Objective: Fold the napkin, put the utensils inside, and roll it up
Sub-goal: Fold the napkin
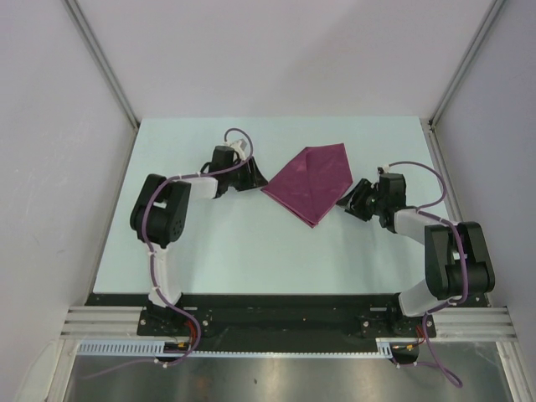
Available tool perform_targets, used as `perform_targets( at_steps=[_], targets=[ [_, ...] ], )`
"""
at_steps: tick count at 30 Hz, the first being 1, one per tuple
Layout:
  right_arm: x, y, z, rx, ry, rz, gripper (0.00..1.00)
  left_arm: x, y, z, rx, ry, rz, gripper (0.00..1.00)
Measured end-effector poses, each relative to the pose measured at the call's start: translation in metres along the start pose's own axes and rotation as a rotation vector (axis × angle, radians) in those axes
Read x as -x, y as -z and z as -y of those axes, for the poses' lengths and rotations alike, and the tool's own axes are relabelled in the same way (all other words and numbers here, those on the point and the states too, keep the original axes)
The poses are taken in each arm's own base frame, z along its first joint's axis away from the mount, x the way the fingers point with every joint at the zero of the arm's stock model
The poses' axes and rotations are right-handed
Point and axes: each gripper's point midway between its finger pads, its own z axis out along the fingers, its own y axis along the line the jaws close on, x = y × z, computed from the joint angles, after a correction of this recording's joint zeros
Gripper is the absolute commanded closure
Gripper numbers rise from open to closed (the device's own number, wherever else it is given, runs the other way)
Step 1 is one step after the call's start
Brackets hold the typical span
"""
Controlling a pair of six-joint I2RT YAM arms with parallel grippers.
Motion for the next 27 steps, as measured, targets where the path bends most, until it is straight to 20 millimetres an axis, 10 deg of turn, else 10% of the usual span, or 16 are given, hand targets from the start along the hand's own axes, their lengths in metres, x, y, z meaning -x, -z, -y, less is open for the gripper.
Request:
perform_targets(
  at_steps=[27],
  targets=[
    [0.006, 0.014, -0.012, 0.019, 0.021, 0.026, 0.49, -0.022, -0.004, 0.01, -0.091, 0.088, -0.06, 1.0]
  ],
)
